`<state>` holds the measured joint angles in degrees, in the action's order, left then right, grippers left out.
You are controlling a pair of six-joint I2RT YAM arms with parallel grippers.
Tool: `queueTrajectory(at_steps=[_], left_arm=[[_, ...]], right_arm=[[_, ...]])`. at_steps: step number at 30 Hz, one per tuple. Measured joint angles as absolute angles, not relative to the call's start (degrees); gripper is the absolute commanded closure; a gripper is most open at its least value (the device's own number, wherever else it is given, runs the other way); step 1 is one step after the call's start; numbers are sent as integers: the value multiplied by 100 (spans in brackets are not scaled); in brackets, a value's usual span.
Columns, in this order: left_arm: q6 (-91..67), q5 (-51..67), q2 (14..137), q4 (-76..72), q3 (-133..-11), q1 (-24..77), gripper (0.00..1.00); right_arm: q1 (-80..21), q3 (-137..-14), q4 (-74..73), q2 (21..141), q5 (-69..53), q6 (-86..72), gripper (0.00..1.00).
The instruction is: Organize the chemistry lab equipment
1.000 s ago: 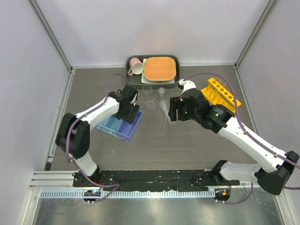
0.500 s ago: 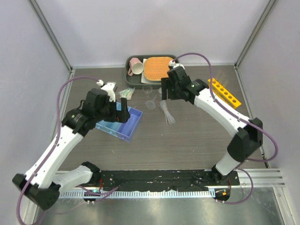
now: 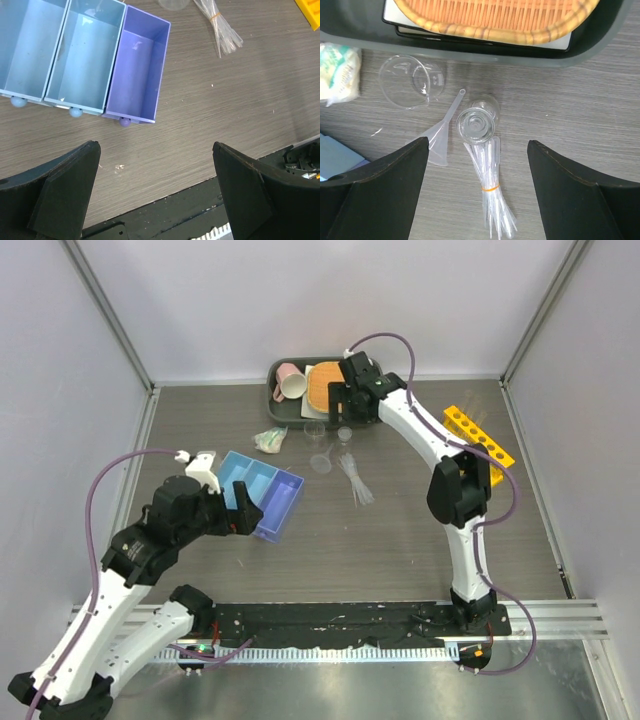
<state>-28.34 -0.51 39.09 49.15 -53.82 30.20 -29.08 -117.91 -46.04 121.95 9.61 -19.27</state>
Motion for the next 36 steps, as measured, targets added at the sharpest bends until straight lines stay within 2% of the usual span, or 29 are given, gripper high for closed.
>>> queueTrajectory(at_steps=[13,25,36], left_arm=[[-2856,-482,2665,4650,-4737,3026,0],[-2707,-681,2716,4558,-4746,3026,0],[-2401,-1105,2722,4563,-4775,3026,0]], right_arm=[[-2912,-12156,-4980,13026,888,-1831,15],[-2989,-12162,-4980,13371,910,-1767,15],[-3028,-12175,-4978,13679,915,-1763,27]])
